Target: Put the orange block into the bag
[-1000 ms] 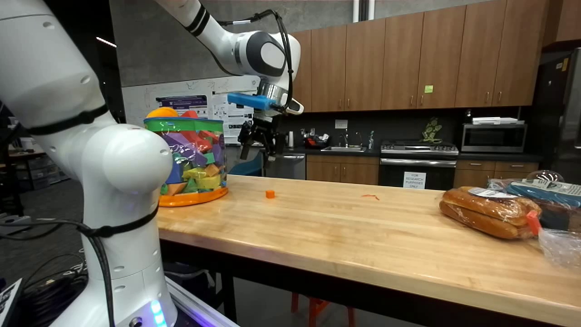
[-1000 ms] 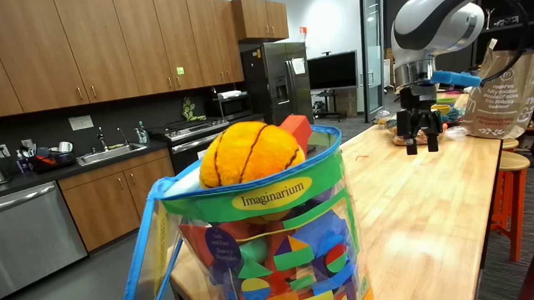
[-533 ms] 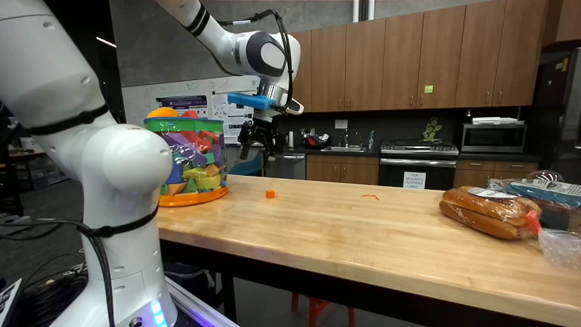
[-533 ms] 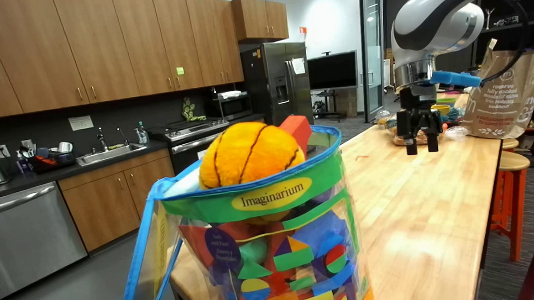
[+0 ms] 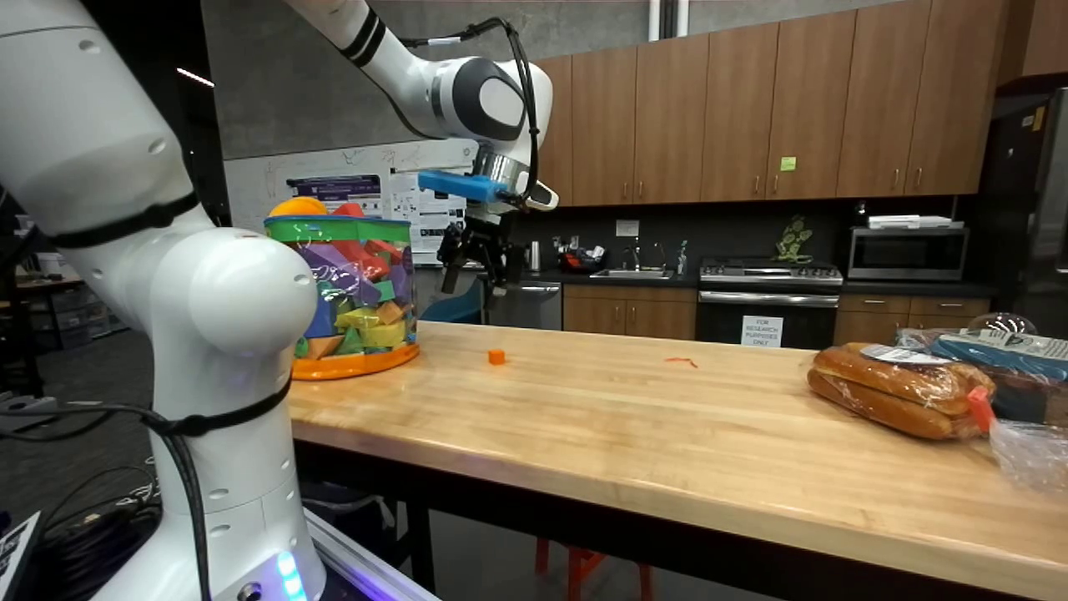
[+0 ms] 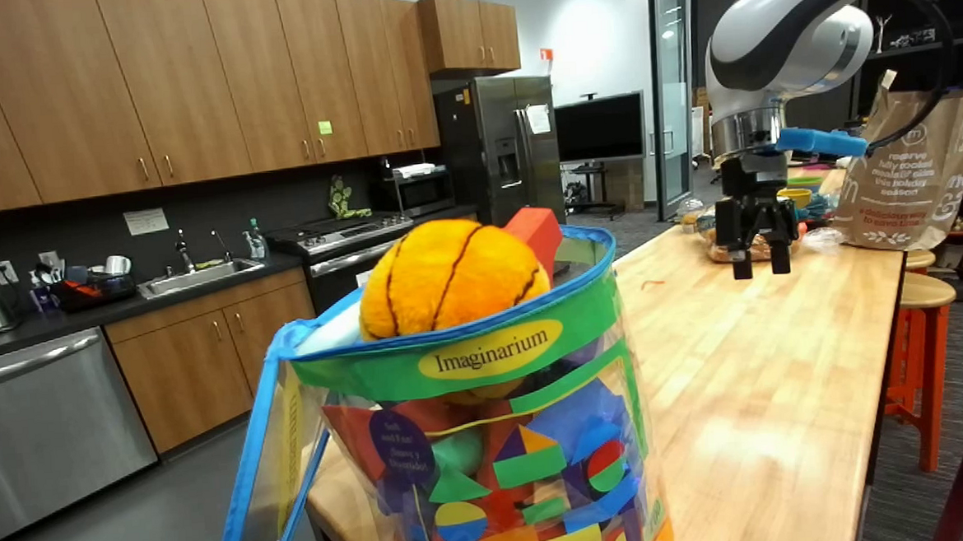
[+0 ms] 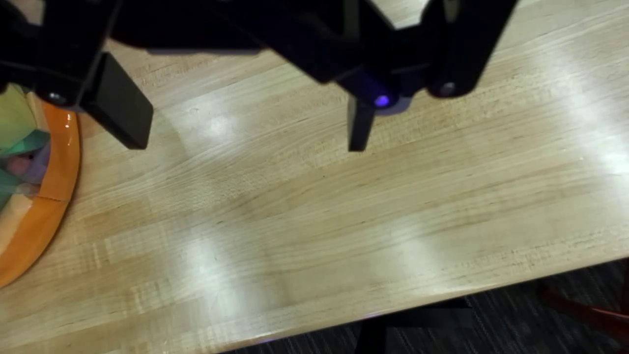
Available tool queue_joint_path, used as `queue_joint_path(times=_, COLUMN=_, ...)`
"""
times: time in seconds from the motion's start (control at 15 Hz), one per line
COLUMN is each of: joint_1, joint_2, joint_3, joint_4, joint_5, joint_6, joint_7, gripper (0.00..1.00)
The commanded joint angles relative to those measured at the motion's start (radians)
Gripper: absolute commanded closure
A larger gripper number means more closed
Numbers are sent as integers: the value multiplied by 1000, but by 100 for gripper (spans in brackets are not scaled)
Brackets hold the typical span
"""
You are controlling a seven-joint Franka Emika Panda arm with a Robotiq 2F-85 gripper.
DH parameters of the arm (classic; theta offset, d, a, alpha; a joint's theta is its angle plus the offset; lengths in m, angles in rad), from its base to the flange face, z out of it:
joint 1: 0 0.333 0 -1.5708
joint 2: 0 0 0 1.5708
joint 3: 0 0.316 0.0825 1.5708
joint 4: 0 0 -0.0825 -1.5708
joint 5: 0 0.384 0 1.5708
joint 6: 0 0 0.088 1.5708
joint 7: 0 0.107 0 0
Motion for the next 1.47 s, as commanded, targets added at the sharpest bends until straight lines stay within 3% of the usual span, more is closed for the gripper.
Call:
queue_joint_path(times=0.0, joint_1=-23, joint_2=4, joint_3=22, joint_4=0, joint_5=10, joint_6=0, joint_7=-9, gripper=0)
queue_joint_path(times=0.27, joint_1=-31, joint_2=21, joint_3=16, joint_4=21, joint_5=-12, joint_6=19, joint_7=-27, gripper=0)
queue_joint_path(times=0.67, joint_1=-55, joint_2=52, joint_3=20, joint_4=39, joint_5=-144, joint_6=267, joint_7=-70, gripper=0)
queue_joint_path(times=0.93, joint_1=-25, joint_2=72, joint_3=19, joint_4=39, joint_5=-204, joint_6=405, joint_7=-194, gripper=0)
queue_joint_path(times=1.4, joint_1=51, joint_2=38, joint_3=87, joint_4=20, joint_5=-273, joint_6=463, joint_7=-369, gripper=0)
